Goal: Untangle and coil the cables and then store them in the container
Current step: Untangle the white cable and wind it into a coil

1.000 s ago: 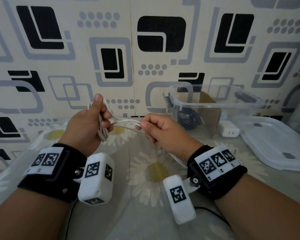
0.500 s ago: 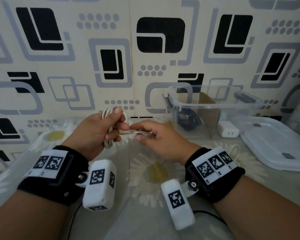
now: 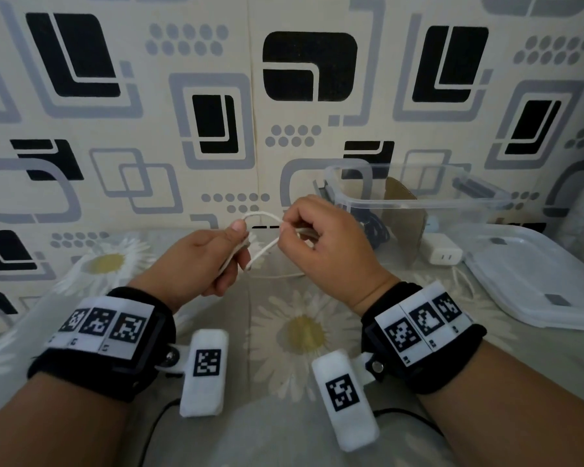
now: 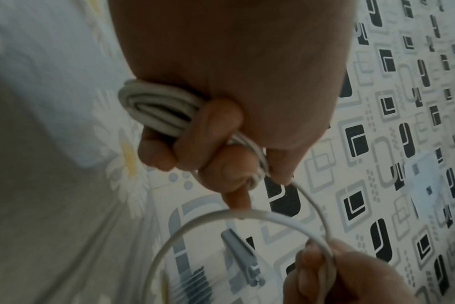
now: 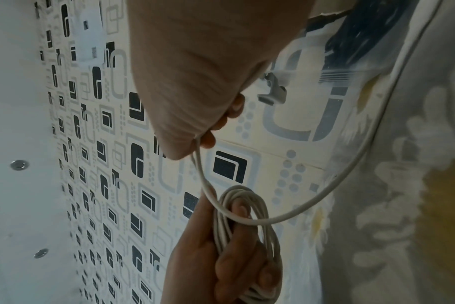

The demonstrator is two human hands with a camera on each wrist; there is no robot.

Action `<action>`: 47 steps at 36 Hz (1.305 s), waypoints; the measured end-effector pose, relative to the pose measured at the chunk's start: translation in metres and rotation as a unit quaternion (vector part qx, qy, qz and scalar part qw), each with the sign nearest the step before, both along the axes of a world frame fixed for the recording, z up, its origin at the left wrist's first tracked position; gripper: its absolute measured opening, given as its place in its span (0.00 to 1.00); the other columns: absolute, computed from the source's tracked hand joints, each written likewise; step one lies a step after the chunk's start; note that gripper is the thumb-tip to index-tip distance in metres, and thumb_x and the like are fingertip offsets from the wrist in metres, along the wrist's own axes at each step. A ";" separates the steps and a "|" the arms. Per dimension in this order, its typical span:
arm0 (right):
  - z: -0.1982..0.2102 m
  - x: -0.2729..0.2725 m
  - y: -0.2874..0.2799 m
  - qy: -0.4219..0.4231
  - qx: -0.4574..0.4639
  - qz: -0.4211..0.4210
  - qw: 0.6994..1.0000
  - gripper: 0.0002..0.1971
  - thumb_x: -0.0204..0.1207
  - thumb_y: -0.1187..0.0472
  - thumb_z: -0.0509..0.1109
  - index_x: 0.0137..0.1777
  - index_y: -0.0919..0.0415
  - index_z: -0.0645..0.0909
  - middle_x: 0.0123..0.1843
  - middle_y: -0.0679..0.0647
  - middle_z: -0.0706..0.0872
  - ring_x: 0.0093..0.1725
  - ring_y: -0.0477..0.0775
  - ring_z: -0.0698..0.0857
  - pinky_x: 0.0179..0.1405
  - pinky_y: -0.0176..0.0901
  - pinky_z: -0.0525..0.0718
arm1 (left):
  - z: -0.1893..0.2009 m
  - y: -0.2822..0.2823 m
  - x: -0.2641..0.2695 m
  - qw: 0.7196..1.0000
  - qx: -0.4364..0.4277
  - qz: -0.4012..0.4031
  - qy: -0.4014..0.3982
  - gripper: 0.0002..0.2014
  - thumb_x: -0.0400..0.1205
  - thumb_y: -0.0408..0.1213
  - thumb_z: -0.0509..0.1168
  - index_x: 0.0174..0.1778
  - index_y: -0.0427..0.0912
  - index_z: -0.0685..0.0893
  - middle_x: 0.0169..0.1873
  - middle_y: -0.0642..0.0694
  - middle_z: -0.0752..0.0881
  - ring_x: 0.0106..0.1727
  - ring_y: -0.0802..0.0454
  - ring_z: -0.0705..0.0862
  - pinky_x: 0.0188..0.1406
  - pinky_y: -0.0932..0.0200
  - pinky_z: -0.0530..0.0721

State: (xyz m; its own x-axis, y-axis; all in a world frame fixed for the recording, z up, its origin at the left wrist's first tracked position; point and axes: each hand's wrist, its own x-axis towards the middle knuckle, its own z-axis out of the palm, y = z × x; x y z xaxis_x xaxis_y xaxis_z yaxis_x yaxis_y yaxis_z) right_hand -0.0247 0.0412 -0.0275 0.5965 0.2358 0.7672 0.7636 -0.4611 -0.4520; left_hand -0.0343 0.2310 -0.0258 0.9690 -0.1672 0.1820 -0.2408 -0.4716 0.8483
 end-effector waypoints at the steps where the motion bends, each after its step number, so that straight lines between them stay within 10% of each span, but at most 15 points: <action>1: 0.000 0.001 0.000 -0.001 0.005 -0.019 1.000 0.10 0.74 0.53 0.62 0.35 0.57 0.76 0.33 0.43 0.76 0.34 0.47 0.76 0.40 0.46 0.78 | 0.000 0.000 0.000 1.000 0.000 -0.004 0.001 0.29 0.86 0.58 0.51 0.36 0.36 0.83 0.18 0.42 0.76 0.22 0.50 0.73 0.26 0.62 0.74; 4: 0.000 0.003 0.000 -0.011 0.015 -0.069 0.997 0.09 0.73 0.52 0.62 0.32 0.52 0.72 0.32 0.41 0.73 0.33 0.47 0.75 0.42 0.57 0.80 | 0.001 -0.001 0.000 1.000 0.017 -0.003 0.012 0.26 0.84 0.56 0.56 0.34 0.38 0.83 0.16 0.45 0.75 0.20 0.53 0.72 0.24 0.65 0.73; 19: -0.004 0.004 0.000 0.125 -0.003 -0.065 0.990 0.11 0.78 0.59 0.66 0.34 0.61 0.77 0.36 0.49 0.77 0.35 0.46 0.75 0.37 0.39 0.75 | 0.006 0.004 -0.001 0.975 -0.124 -0.153 0.105 0.23 0.71 0.62 0.61 0.20 0.48 0.68 0.11 0.47 0.62 0.16 0.50 0.58 0.26 0.57 0.78; 23: -0.004 0.002 0.001 0.183 -0.020 -0.029 0.982 0.10 0.77 0.58 0.68 0.39 0.64 0.79 0.37 0.52 0.80 0.34 0.42 0.75 0.37 0.38 0.75 | 0.008 0.009 0.001 0.920 -0.234 -0.258 0.181 0.24 0.70 0.60 0.70 0.20 0.48 0.71 0.08 0.53 0.63 0.12 0.55 0.56 0.22 0.61 0.76; 29: -0.005 -0.001 0.002 0.253 -0.002 0.024 0.967 0.12 0.74 0.55 0.75 0.51 0.52 0.74 0.49 0.45 0.81 0.46 0.39 0.79 0.47 0.30 0.78 | 0.009 0.017 0.013 0.707 -0.423 -0.459 0.331 0.24 0.91 0.46 0.47 0.39 0.34 0.78 0.19 0.43 0.69 0.18 0.49 0.64 0.41 0.51 0.81; 35: -0.005 -0.008 0.007 0.291 0.010 0.083 0.953 0.15 0.73 0.56 0.75 0.44 0.50 0.68 0.51 0.57 0.82 0.47 0.48 0.81 0.52 0.45 0.82 | 0.009 0.014 0.011 0.674 -0.485 -0.481 0.281 0.20 0.90 0.49 0.47 0.36 0.42 0.67 0.16 0.47 0.61 0.17 0.53 0.58 0.43 0.53 0.76; 39: -0.005 -0.008 0.008 0.279 -0.028 0.063 0.958 0.10 0.77 0.59 0.71 0.38 0.52 0.73 0.42 0.45 0.76 0.38 0.39 0.73 0.41 0.30 0.71 | 0.007 0.012 0.010 0.662 -0.527 -0.472 0.249 0.21 0.89 0.52 0.47 0.34 0.43 0.67 0.15 0.51 0.62 0.15 0.57 0.59 0.39 0.58 0.73; 43: -0.008 -0.002 0.008 0.273 -0.071 0.029 0.959 0.11 0.79 0.59 0.67 0.39 0.64 0.84 0.53 0.49 0.80 0.51 0.44 0.79 0.51 0.38 0.74 | 0.007 0.014 0.012 0.652 -0.566 -0.453 0.224 0.23 0.88 0.55 0.50 0.35 0.42 0.70 0.17 0.52 0.64 0.16 0.59 0.60 0.40 0.60 0.71; 47: -0.011 -0.002 0.010 0.288 -0.098 0.064 0.950 0.13 0.84 0.55 0.63 0.46 0.55 0.89 0.69 0.49 0.79 0.67 0.43 0.77 0.69 0.43 0.73 | 0.005 0.019 0.014 0.626 -0.611 -0.435 0.213 0.24 0.87 0.56 0.54 0.37 0.38 0.73 0.20 0.50 0.70 0.18 0.56 0.63 0.44 0.58 0.78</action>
State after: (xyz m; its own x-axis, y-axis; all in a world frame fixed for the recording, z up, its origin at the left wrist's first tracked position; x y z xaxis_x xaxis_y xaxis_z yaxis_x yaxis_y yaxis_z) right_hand -0.0267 0.0508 -0.0382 0.8608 0.4404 0.2549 0.4709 -0.4994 -0.7273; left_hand -0.0198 0.2498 -0.0208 0.6115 -0.6536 0.4460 0.4145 0.7447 0.5231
